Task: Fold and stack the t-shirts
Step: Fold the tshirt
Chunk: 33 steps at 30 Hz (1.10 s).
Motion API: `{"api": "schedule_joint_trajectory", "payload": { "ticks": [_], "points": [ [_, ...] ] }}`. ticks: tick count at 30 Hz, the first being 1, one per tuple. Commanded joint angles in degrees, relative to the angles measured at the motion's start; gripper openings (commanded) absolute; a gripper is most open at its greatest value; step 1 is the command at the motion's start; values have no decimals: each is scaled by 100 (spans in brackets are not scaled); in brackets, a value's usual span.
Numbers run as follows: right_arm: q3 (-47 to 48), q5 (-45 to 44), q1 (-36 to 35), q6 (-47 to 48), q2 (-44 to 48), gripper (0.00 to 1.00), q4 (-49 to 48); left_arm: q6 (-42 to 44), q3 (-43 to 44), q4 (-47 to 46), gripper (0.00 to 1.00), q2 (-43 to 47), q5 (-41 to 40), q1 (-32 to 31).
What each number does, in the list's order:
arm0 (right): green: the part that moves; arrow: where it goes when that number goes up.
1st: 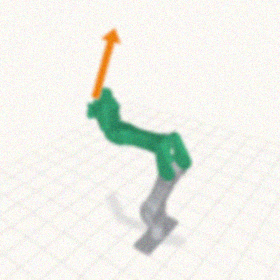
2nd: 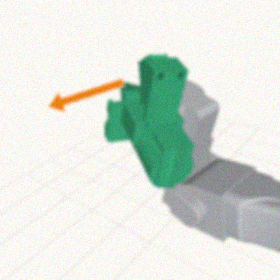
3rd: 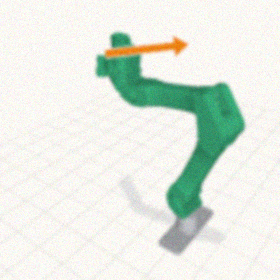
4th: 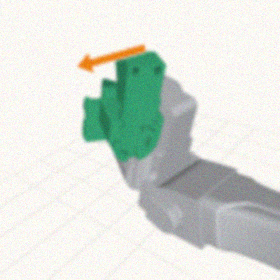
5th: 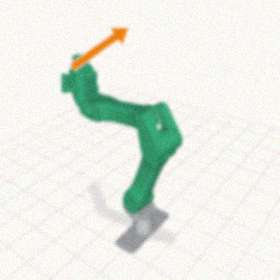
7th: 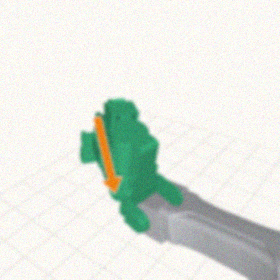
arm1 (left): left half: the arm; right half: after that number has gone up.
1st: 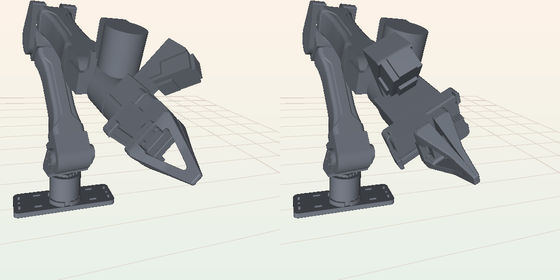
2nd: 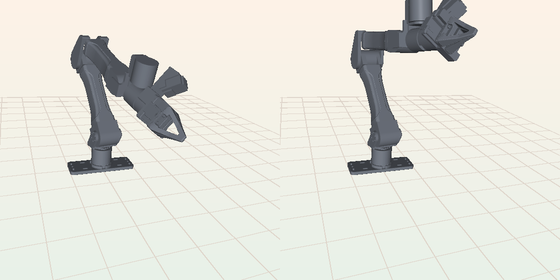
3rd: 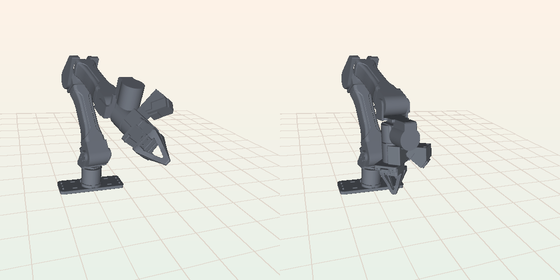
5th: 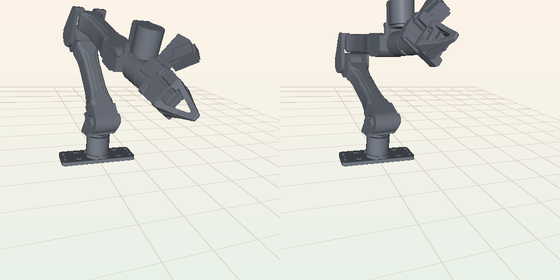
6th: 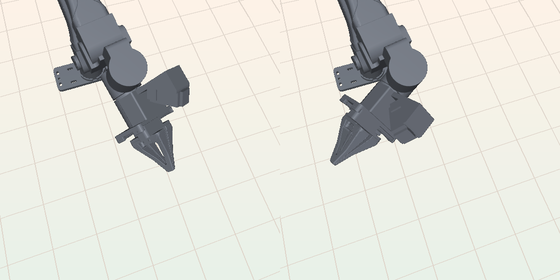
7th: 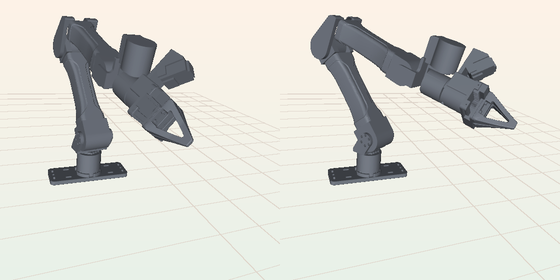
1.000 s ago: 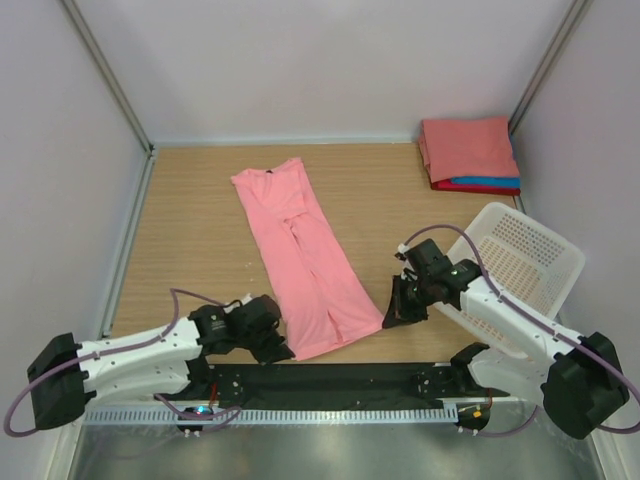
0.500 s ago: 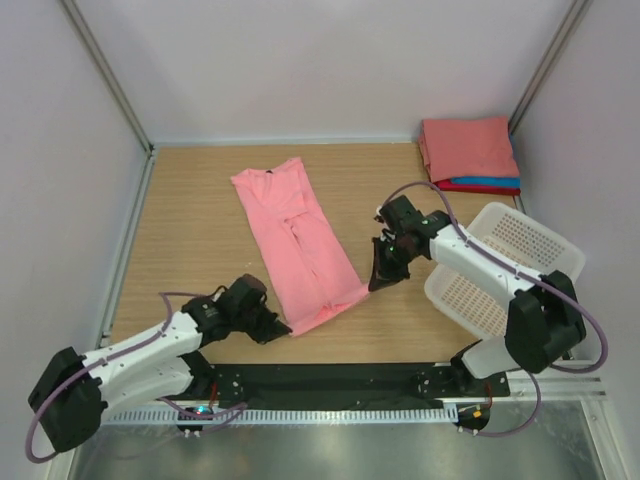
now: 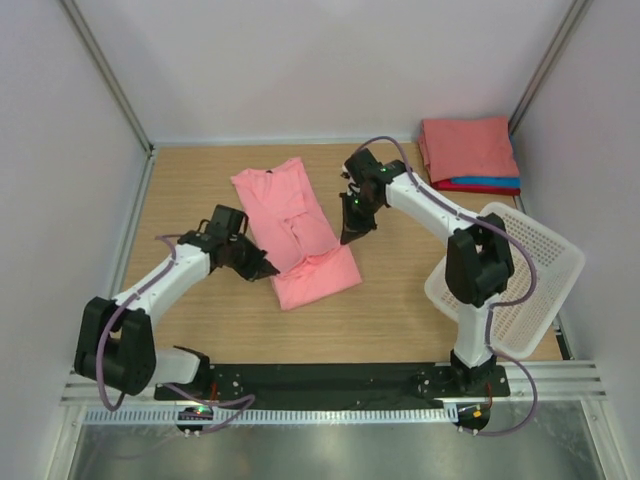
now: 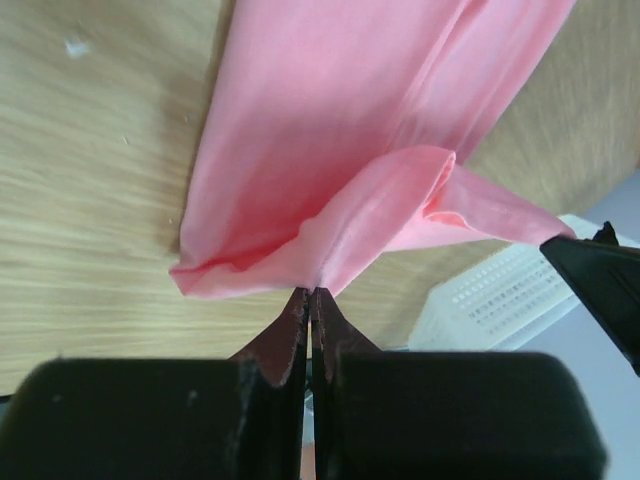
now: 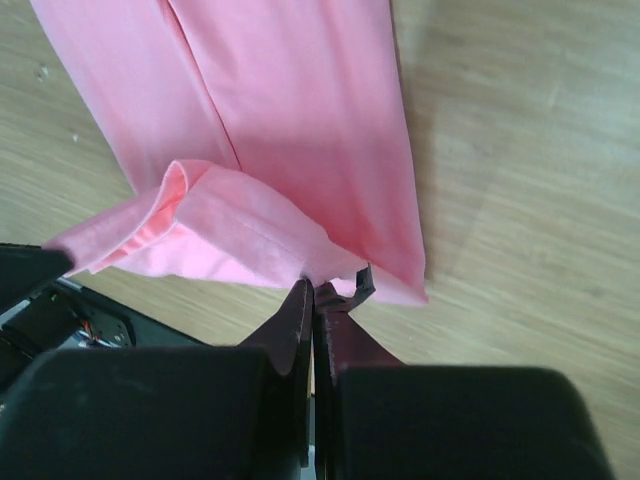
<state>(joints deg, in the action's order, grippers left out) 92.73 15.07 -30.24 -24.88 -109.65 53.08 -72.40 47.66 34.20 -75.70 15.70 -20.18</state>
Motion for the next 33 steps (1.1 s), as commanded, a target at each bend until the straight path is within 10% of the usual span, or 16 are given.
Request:
{"api": "schedule_joint_trajectory", "payload": {
  "ticks": [1,12,33],
  "points": [
    [1061,-31,53,203,-607,1,369,736,410,447,0,-234,310,470],
    [3821,162,387,432,-2456,1,1012,1299,1184,211,0,-1473,873,1614],
    [4025,717,545,-16,-3194,1,-228,1931,2494,61,0,-3266,1321,1992]
  ]
}}
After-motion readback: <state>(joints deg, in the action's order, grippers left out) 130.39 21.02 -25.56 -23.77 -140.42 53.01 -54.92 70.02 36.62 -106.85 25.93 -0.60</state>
